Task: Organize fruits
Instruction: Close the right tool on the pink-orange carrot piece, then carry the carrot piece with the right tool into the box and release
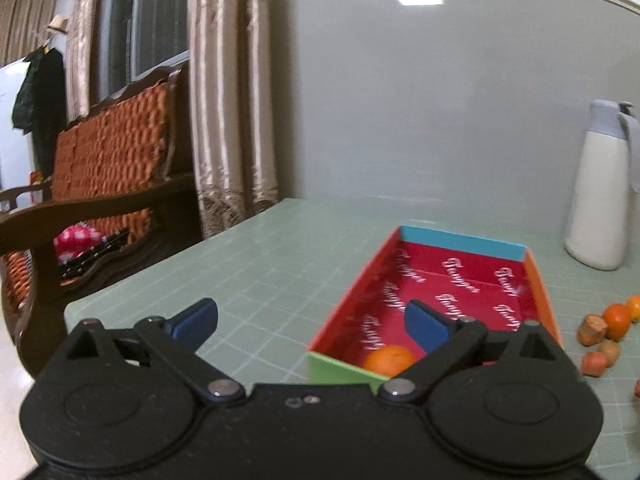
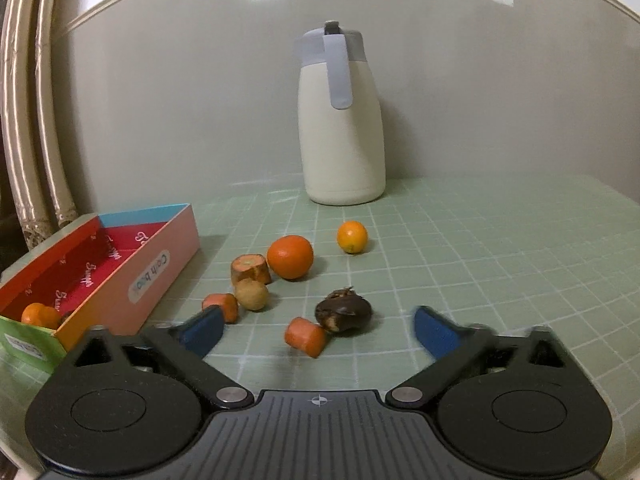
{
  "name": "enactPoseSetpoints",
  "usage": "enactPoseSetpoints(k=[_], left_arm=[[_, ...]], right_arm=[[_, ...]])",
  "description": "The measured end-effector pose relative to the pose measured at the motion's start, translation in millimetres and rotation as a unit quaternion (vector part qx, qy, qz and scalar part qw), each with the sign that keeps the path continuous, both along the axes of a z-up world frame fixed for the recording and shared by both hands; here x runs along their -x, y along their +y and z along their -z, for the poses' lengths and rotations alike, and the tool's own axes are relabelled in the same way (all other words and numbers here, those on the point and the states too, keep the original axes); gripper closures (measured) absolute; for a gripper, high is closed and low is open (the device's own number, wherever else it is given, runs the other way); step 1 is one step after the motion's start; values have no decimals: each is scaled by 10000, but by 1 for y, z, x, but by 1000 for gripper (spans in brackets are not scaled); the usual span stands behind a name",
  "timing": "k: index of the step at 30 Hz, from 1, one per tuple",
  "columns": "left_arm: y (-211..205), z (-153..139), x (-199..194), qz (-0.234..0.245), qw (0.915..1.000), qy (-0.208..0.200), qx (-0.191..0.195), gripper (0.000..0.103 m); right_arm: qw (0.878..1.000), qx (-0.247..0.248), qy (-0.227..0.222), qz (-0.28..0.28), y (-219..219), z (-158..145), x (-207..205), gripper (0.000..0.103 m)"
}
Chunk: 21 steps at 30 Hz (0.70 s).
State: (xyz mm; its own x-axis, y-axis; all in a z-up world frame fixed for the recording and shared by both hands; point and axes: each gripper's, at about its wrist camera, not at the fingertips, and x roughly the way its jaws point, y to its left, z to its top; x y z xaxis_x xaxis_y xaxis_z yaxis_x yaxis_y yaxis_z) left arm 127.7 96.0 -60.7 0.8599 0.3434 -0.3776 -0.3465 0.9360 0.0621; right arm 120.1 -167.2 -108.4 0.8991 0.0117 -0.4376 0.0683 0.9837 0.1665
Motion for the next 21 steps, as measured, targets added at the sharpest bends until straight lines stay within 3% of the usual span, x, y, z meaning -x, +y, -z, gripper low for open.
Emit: enactPoseSetpoints(k=[2,7,9,13,15,19,21], left_arm=[[8,0,1,-84,10000,5,39,9],[20,-3,6,-225,9997,-53,53,9],[24,-4,7,-271,9996,-57,69,9],[31,-4,8,-336,9994,-31,124,9],[34,-4,8,-364,9992,-22,153,9],[39,-4,9,-442,9988,-11,226,8],[43,-5,10,-504,9984,-15,267,8]], right_arm=[[9999,27,154,14,3,2,-4,41],[9990,-182,397,127,4,10,-15,42],[9987,-194,439,159,7,12,-19,53],[9985,-94,500,194,13,16,-26,64],[9986,-65,481,186,14,17,-26,77],[9989,25,446,119,17,17,-25,77],[9993,-195,322,3,16,13,-21,77]])
